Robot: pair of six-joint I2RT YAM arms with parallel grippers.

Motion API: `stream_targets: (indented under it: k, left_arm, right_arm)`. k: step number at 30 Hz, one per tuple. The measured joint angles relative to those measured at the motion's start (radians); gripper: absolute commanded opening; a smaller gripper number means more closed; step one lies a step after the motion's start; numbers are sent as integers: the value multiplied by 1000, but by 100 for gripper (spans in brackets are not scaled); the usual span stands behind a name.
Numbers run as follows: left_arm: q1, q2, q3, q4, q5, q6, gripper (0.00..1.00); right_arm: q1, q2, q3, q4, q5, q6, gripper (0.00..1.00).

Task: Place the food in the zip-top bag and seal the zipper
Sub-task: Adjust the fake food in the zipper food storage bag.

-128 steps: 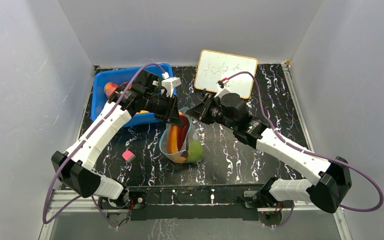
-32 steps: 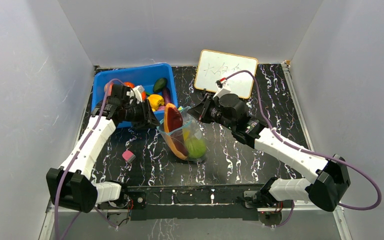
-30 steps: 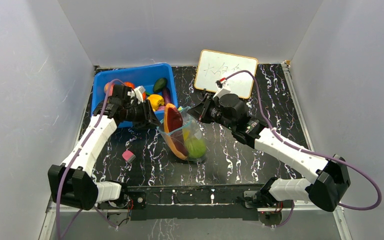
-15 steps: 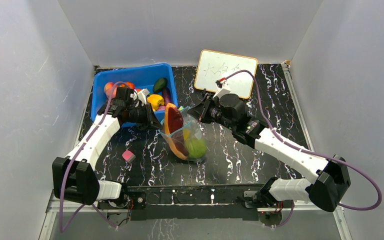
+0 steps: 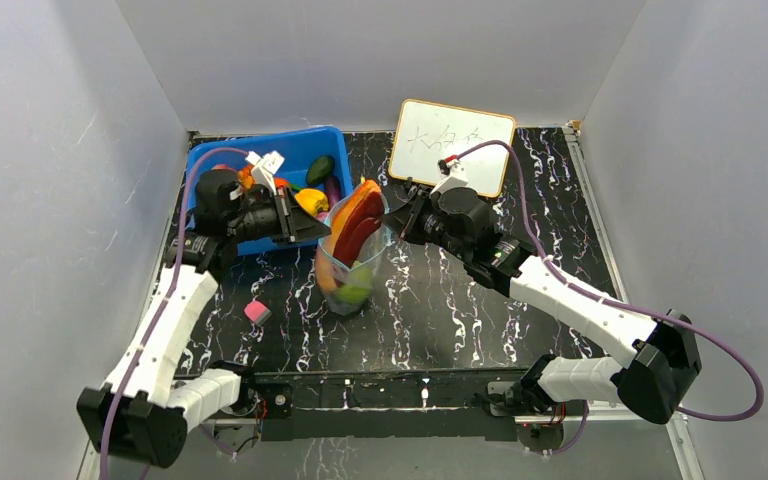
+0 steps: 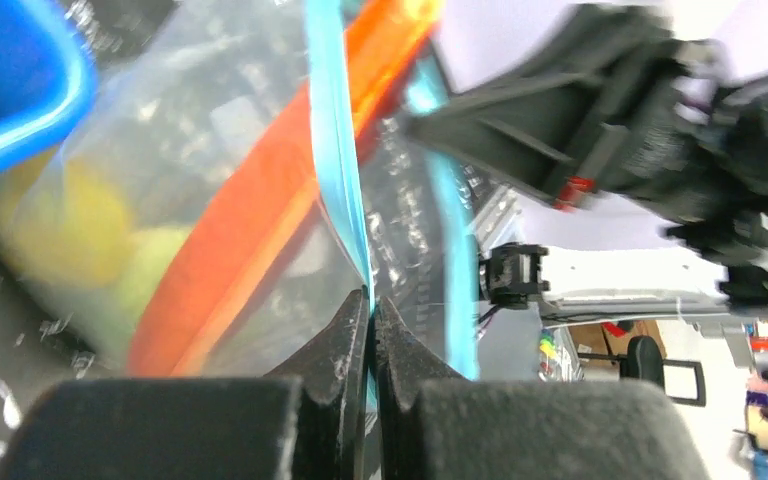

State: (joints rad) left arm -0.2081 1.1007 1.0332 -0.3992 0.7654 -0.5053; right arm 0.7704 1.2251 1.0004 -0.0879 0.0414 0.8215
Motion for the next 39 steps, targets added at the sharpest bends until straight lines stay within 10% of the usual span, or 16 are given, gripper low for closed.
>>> stream_targets:
  k: [17, 28, 39]
  left_arm:
    - [-43, -102, -111, 219, 183, -26, 0]
    - [-115, -23, -119, 355, 146, -47, 0]
    - [-168, -63, -119, 395, 79, -87, 0]
  right_arm:
    - [0, -24, 18, -80, 130, 19, 0]
    - [-1, -8, -34, 119, -96, 47, 0]
    - [-1, -14, -5, -129, 123, -26, 0]
